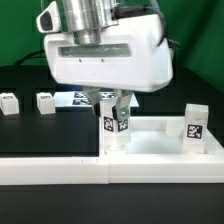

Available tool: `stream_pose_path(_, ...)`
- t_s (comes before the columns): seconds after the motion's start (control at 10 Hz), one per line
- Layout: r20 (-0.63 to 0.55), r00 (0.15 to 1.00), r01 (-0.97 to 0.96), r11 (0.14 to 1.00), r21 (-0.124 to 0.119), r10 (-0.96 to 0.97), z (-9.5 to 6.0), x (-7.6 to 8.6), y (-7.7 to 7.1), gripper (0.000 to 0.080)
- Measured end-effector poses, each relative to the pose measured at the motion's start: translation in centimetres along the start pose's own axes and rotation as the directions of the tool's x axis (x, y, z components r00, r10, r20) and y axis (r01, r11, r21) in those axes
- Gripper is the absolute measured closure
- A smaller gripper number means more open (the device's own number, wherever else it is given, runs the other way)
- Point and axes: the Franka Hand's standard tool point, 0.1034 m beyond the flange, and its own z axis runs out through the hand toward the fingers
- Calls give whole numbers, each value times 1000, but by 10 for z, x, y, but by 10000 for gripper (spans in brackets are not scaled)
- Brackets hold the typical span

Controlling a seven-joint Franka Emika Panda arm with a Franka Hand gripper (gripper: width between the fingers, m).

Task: Assemble square table

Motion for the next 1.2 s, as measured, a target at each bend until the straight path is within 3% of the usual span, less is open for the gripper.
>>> stream_pose_path(0.3,21,919,-393,919,34,393,1,-6,0,505)
stream_pose_path(0.5,33,844,-536,844,34,535,1,-10,-3,505)
stream_pose_path(0.7,31,868,-496,868,34,495,2,-10,-2,505)
stream_pose_path(0.8,26,883,-470,882,30,469,3,-10,-2,312)
stream_pose_path(0.9,4,951,-310,951,6,310,3,-14,-1,203)
stream_pose_path(1.0,-14,992,-126,992,-12,126,3,-17,-2,166)
stream_pose_path(1.2,-14,999,32,999,-18,-32,4,-18,-2,153)
